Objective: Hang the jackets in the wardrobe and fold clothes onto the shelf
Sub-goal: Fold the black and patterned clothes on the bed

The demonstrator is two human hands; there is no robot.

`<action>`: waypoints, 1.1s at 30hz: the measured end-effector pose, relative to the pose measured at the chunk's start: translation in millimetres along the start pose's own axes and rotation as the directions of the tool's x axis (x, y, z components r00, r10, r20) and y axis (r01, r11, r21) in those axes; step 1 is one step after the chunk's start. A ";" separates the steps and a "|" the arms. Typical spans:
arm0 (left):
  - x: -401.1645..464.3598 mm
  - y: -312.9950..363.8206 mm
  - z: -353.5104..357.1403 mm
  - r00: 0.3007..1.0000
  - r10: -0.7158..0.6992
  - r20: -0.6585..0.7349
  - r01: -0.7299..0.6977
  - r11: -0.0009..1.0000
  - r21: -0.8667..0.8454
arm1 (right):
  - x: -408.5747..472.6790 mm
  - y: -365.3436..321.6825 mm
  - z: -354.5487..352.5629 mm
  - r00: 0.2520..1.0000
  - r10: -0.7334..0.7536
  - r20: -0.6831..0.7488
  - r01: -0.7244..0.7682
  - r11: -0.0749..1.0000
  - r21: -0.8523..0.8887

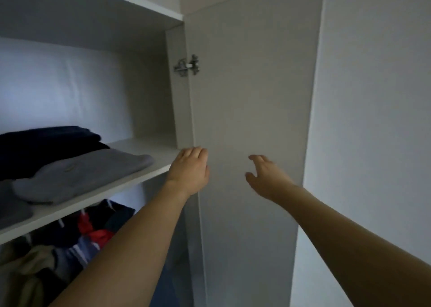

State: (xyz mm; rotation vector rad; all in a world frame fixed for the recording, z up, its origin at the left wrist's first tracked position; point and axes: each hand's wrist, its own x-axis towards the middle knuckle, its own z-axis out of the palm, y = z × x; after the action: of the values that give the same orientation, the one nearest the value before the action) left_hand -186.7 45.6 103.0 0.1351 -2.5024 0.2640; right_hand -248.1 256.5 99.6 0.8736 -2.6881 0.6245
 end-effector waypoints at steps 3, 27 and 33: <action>3.0 65.8 -4.6 0.993 0.115 0.017 -0.112 0.988 -0.108 | -53.4 34.6 -32.8 0.992 0.105 -0.066 -0.109 0.992 -0.058; -159.6 708.0 -165.1 0.778 0.627 -0.045 -0.559 0.656 -0.507 | -614.0 378.1 -290.1 0.660 0.713 -0.237 -0.747 0.657 -0.105; -210.7 854.7 -174.2 0.722 0.691 0.038 -0.524 0.582 -0.622 | -733.6 454.7 -322.5 0.556 0.808 -0.197 -0.831 0.550 -0.089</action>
State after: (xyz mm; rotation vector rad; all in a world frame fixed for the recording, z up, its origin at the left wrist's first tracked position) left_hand -52.2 924.6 -17.3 -1.0524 -2.6935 -0.2822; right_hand 88.5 1105.3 -23.7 -0.5689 -2.8421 0.5519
